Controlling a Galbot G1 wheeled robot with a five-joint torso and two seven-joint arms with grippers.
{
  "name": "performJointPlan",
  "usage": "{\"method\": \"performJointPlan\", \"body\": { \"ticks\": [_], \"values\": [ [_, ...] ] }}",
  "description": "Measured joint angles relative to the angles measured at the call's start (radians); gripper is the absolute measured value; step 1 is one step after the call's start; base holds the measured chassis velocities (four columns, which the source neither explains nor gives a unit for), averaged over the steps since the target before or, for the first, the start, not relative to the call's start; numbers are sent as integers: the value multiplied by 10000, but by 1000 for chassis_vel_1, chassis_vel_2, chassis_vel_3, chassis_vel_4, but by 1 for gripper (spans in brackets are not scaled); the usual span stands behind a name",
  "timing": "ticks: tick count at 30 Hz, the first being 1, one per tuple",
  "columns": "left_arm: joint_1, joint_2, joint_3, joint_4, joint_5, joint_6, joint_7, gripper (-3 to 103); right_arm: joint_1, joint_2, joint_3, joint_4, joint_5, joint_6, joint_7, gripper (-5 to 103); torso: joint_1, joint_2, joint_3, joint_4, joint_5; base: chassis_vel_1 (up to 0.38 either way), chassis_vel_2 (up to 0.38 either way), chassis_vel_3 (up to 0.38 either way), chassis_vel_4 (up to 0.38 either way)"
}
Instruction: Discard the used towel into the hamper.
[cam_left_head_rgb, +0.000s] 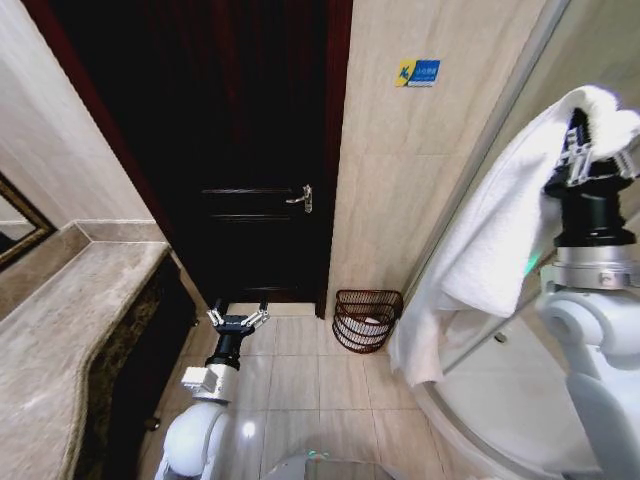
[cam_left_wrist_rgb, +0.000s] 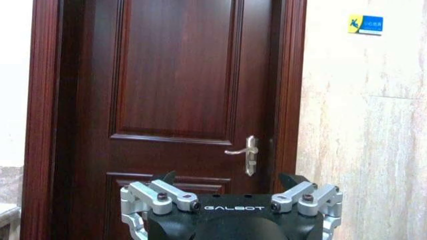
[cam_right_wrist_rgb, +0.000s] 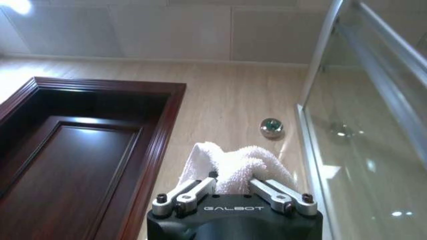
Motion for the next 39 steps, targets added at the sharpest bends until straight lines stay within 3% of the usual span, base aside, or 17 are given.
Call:
{"method": "performJointPlan", "body": {
  "ticks": [18, 27, 39],
  "values": [
    [0, 0, -1, 0, 0, 0, 0, 100, 1500, -1, -1056, -738, 29, -298, -73, 5, -4, 2, -1, 0, -1, -94, 97, 97, -102],
    [-4, 0, 0, 0, 0, 0, 0, 100, 1046, 307, -1027, -448, -242, -231, -416, 5, 15, -5, 6, -2, 2, -206, 212, 198, -183],
    [2, 0, -1, 0, 0, 0, 0, 100, 3160, -150, -1536, -1617, -61, -150, -454, 5, -16, 5, -5, -3, -5, -2, 0, -15, 13]
  ]
}}
